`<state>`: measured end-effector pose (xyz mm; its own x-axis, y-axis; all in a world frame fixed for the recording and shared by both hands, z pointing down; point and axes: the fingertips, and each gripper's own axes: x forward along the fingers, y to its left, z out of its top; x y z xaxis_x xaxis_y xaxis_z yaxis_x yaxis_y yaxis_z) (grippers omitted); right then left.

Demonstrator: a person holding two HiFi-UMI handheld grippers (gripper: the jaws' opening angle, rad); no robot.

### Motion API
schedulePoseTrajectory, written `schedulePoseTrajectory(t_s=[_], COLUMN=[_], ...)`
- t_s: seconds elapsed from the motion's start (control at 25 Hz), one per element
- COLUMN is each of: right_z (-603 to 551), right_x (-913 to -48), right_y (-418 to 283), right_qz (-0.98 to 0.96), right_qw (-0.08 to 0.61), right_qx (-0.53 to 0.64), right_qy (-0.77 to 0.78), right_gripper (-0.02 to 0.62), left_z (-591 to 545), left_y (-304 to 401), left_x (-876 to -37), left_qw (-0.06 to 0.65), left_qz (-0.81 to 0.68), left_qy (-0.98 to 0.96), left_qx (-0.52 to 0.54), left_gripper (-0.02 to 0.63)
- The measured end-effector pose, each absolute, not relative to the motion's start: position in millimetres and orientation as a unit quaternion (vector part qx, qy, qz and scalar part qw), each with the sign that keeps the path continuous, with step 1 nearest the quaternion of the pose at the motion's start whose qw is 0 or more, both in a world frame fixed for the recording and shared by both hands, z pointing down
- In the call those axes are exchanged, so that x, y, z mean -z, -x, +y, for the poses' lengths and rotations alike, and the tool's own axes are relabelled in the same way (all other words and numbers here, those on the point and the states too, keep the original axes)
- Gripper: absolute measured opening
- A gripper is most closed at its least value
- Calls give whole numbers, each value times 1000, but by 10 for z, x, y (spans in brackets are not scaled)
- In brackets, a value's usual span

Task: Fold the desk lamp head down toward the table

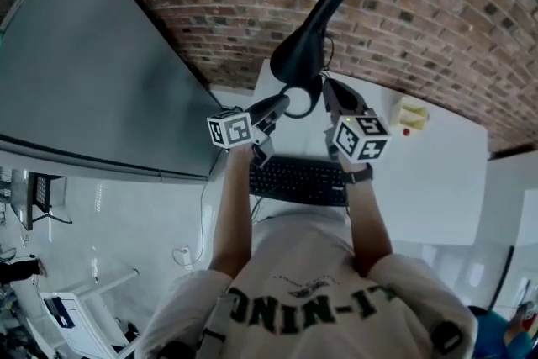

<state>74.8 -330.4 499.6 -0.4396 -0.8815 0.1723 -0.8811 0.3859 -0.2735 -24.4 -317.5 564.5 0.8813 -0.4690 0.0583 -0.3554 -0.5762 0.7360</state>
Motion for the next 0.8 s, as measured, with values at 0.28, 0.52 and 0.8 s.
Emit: schedulePoseTrajectory(t_s=[0.28, 0.52, 0.8], right_z=[-3018, -2833, -2651], right_x=[-4920, -4854, -4751], right_y=[-545, -471, -533], right_qz=[845, 849, 842], right_qw=[1, -4, -14], right_qx=[151, 127, 105], right_qy=[514, 512, 529], right_gripper=[3, 3, 3], left_z=[-2830, -2626, -2537], left_y=[483, 615, 787], left_x=[-5313, -4980, -4721], left_qw=[289, 208, 145], left_qz=[-323, -391, -475], left_qy=[-901, -896, -868], left_qx=[11, -8, -12], left_gripper=[63, 60, 32])
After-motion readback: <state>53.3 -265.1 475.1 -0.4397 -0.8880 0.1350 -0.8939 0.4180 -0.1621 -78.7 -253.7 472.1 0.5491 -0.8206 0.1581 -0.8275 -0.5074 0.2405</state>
